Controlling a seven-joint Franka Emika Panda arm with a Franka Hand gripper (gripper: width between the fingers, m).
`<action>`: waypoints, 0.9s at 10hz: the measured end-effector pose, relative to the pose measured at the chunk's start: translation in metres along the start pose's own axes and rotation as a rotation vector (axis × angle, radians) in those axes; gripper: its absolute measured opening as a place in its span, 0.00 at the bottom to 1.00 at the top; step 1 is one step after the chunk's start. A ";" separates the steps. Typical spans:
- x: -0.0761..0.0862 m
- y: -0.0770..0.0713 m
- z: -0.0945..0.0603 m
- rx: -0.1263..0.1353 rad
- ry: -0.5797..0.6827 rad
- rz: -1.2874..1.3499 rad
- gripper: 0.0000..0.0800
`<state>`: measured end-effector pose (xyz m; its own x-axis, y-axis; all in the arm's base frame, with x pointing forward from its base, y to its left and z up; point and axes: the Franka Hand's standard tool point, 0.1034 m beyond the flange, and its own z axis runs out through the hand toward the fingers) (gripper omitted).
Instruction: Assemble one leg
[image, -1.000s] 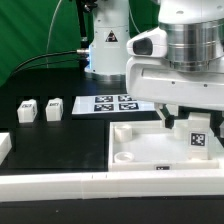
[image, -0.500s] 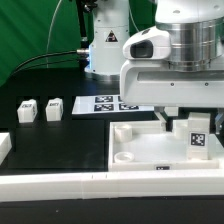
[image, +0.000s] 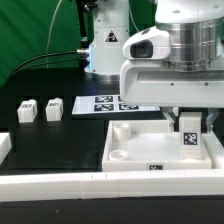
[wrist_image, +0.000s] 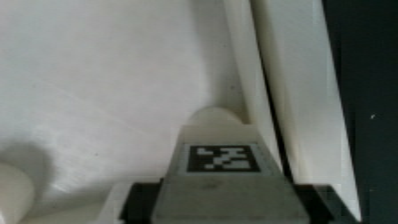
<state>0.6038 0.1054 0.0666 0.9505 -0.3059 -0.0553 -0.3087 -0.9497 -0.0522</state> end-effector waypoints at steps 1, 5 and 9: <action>0.000 0.000 0.000 0.000 0.000 0.000 0.36; 0.000 -0.003 0.001 0.014 0.012 0.368 0.36; 0.000 -0.009 0.001 0.041 0.014 0.776 0.36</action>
Offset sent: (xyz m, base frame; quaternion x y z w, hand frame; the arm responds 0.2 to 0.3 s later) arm 0.0000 0.0000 0.0000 0.0000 0.0000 0.2667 0.9638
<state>0.6063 0.1138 0.0661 0.4621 -0.8833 -0.0786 -0.8868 -0.4604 -0.0402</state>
